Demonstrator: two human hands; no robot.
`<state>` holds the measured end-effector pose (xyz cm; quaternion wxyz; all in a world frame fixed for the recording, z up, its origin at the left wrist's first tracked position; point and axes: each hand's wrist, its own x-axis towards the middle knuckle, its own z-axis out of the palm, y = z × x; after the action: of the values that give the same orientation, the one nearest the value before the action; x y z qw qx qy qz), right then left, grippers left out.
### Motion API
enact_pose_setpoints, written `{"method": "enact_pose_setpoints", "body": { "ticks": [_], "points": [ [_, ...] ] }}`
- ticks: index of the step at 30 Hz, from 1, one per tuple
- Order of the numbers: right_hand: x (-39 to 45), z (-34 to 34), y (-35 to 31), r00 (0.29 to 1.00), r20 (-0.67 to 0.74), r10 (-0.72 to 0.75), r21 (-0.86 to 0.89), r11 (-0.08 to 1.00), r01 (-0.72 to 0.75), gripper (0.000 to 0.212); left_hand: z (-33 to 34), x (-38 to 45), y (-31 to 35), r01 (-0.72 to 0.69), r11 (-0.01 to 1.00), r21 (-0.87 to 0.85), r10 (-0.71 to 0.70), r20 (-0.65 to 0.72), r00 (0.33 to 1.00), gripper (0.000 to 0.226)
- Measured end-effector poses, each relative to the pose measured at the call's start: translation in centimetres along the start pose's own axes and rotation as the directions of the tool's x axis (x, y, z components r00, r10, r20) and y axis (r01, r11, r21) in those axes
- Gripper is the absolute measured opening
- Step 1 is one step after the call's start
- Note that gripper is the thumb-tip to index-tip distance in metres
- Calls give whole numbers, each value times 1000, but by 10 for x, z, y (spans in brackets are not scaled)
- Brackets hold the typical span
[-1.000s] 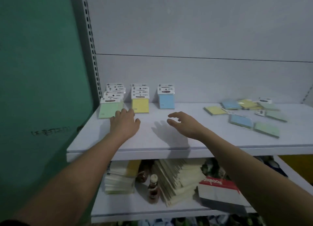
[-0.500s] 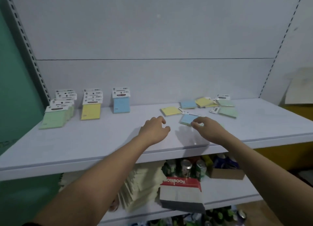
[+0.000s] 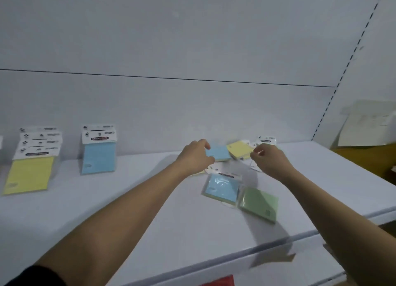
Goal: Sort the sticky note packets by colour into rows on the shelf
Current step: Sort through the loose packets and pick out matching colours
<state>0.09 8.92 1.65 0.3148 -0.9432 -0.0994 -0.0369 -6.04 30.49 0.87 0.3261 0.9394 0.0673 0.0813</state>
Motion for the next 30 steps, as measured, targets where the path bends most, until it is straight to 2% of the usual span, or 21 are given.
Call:
{"method": "enact_pose_setpoints", "body": {
  "ticks": [4,8,12,15,19,21,23,27,30],
  "points": [
    [40,5,3,998,5,69,-82,994,-68,33,18,34,-8,-35,999,-7,35,52,998,46],
    [66,19,5,993,39,109,-125,987,-103,29,34,61,-8,-30,995,92,23,76,997,58],
    [91,33,6,993,41,110,-203,974,-99,42,45,81,-6,-79,970,230,58,94,994,72],
    [100,43,9,997,66,51,-265,964,-32,57,52,86,-5,-51,960,277,48,19,999,64],
    [110,35,19,991,129,-30,-275,959,65,46,60,84,1,-71,940,333,114,-111,987,40],
    [114,26,26,985,163,-57,-238,967,95,45,59,80,7,-88,960,266,151,-227,962,32],
    [114,20,36,978,184,-94,-169,978,126,44,56,77,13,-45,984,174,101,-327,940,30],
    [109,10,52,963,229,-141,-68,985,160,49,50,71,32,142,976,-166,-202,-435,878,34],
    [108,4,59,942,299,-154,-12,986,165,56,44,66,49,213,824,-525,-470,-424,774,24]
  ]
}}
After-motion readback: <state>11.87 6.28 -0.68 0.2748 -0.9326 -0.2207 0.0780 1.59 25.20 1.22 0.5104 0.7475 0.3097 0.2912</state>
